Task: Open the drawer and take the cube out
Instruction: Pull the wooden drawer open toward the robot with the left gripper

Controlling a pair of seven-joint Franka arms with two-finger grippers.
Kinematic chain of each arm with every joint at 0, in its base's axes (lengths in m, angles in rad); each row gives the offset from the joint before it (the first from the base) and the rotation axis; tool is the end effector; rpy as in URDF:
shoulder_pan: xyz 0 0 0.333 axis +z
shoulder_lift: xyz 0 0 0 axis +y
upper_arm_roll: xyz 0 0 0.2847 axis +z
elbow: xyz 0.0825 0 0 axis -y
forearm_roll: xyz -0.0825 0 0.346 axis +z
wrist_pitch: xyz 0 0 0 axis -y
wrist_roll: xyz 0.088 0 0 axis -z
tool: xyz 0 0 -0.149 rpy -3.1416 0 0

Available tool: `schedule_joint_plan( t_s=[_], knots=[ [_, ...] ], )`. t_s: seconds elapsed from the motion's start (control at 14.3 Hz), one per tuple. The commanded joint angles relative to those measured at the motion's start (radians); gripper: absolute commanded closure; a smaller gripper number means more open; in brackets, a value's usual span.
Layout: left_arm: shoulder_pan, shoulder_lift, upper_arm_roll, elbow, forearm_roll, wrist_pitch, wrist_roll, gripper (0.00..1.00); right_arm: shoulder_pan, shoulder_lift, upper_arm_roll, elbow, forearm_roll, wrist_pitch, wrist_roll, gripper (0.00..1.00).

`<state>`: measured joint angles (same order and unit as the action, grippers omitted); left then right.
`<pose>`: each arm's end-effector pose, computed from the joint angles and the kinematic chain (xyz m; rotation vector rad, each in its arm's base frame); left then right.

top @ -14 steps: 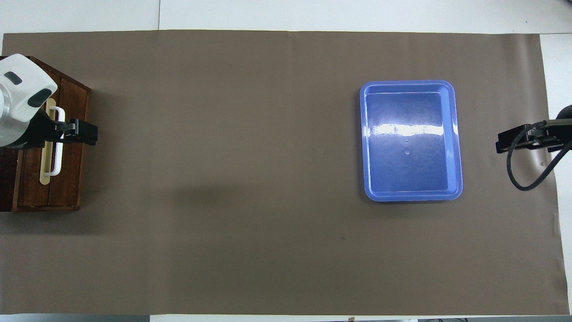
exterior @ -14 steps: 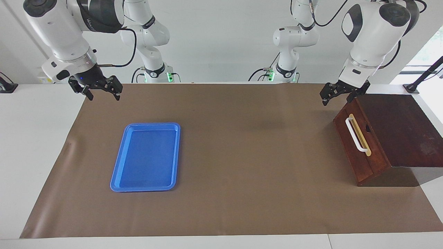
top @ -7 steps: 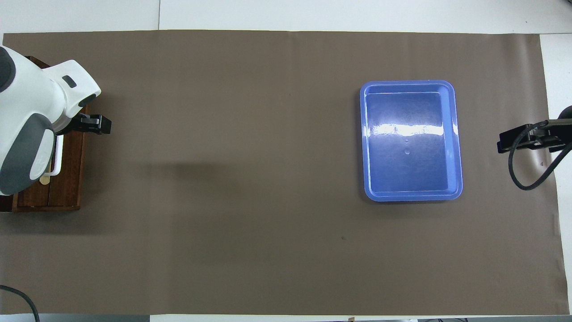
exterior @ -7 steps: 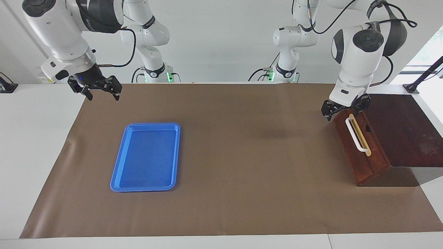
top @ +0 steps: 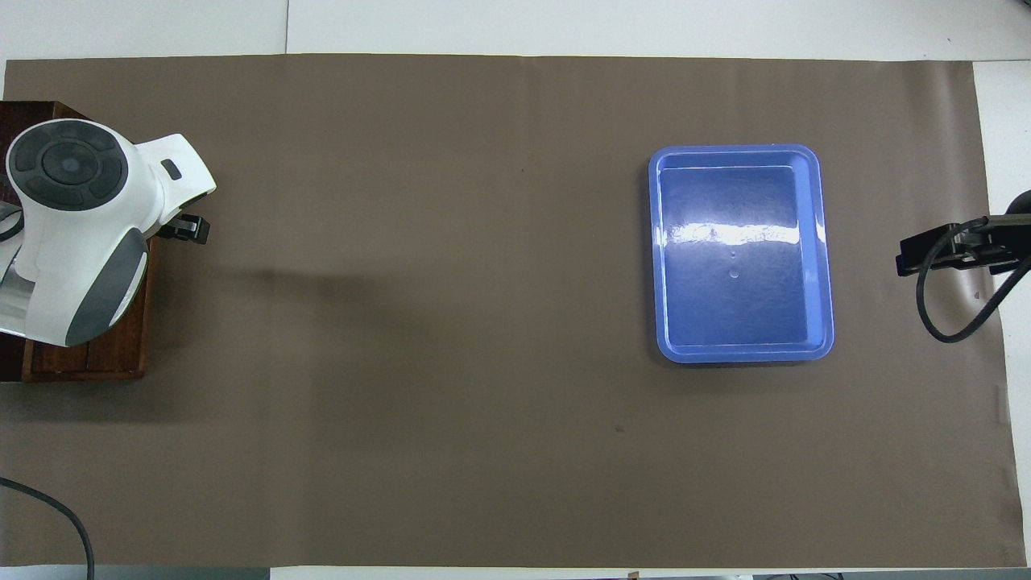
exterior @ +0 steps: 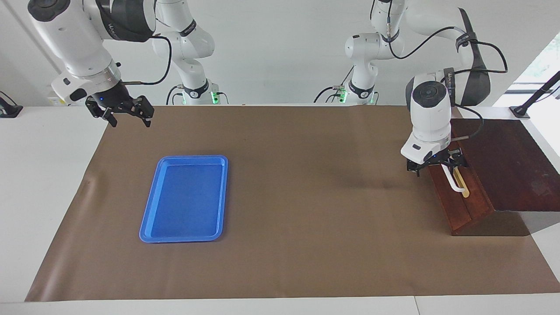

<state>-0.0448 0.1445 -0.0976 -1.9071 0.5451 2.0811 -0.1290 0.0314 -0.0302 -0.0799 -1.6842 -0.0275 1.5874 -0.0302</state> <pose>0.5665 -0.0344 0.3806 -2.6573 0.3689 -0.1277 0.5026 -0.0289 0.5190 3.1173 -0.0262 -0.1054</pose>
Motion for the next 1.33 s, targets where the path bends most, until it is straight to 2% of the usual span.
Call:
schedule_joint_plan(
  t_s=[0.0,0.28,1.26],
  knots=[
    [0.006,-0.003,0.035,-0.068,0.024,0.100,-0.001,0.00,-0.016,-0.020,0.012,-0.025,-0.017,0.017,0.010,0.00],
    [0.006,0.047,0.050,-0.067,0.101,0.132,-0.007,0.00,-0.015,-0.019,0.012,-0.025,-0.017,0.019,0.013,0.00],
    [0.003,0.076,0.049,-0.070,0.102,0.177,-0.113,0.00,-0.015,-0.020,0.012,-0.025,-0.017,0.020,0.013,0.00]
  ],
)
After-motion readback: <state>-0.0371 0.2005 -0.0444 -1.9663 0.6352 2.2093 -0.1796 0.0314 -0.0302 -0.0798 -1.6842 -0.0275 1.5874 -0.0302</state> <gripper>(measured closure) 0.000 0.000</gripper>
